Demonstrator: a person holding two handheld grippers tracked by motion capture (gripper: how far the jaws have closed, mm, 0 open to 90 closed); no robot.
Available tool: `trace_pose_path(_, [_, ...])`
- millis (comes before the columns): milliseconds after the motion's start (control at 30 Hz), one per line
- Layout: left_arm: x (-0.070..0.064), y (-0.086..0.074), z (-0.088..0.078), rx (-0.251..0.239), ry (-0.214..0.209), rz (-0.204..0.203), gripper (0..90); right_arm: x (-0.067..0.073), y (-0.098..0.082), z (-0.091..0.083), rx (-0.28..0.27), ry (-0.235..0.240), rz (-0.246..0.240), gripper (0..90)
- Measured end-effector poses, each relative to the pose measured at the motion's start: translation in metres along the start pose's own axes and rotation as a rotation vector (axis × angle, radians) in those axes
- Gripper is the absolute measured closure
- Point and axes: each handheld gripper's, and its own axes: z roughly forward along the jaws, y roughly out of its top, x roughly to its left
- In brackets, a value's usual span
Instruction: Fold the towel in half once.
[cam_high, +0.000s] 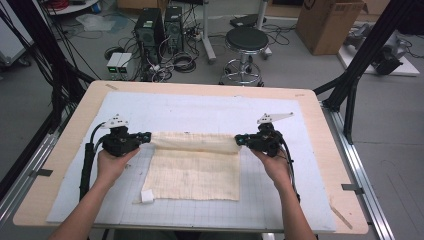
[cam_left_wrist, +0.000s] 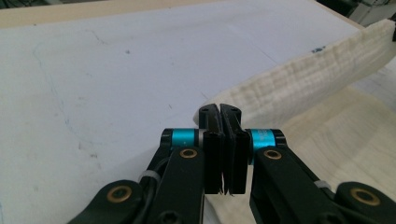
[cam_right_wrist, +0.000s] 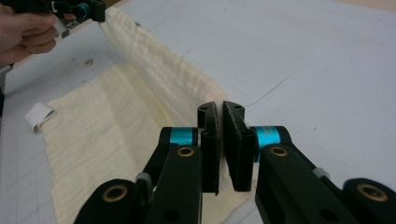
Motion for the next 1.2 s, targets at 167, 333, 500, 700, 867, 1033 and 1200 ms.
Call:
trace_pose_path(167, [-0.009, -0.01, -0.009, 0.011, -0.011, 0.033, 87.5, 0.006, -0.01, -0.001, 0.009, 0.014, -0.007, 85.3])
trace_pose_path(333, [-0.014, -0.02, -0.021, -0.009, -0.017, 0.048, 87.5, 0.016, -0.017, -0.003, 0.022, 0.022, -0.038, 85.3])
trace_pose_path(500, [-0.022, -0.034, -0.028, -0.01, -0.032, 0.056, 87.5, 0.023, -0.026, -0.004, 0.032, 0.032, -0.047, 85.3])
trace_pose_path(700, [-0.032, -0.05, -0.035, -0.003, -0.043, 0.069, 87.5, 0.031, -0.036, -0.008, 0.027, 0.041, -0.051, 85.3])
trace_pose_path(867, [-0.037, -0.057, -0.041, 0.016, -0.044, 0.1, 87.5, 0.039, -0.046, -0.007, 0.038, 0.05, -0.064, 85.3])
trace_pose_path(1033, [-0.04, -0.066, -0.045, 0.03, -0.066, 0.103, 87.4, 0.05, -0.057, -0.007, 0.061, 0.05, -0.089, 85.3])
trace_pose_path(1200, [-0.043, -0.072, -0.046, 0.059, -0.085, 0.117, 87.2, 0.054, -0.069, -0.007, 0.085, 0.051, -0.083, 85.2])
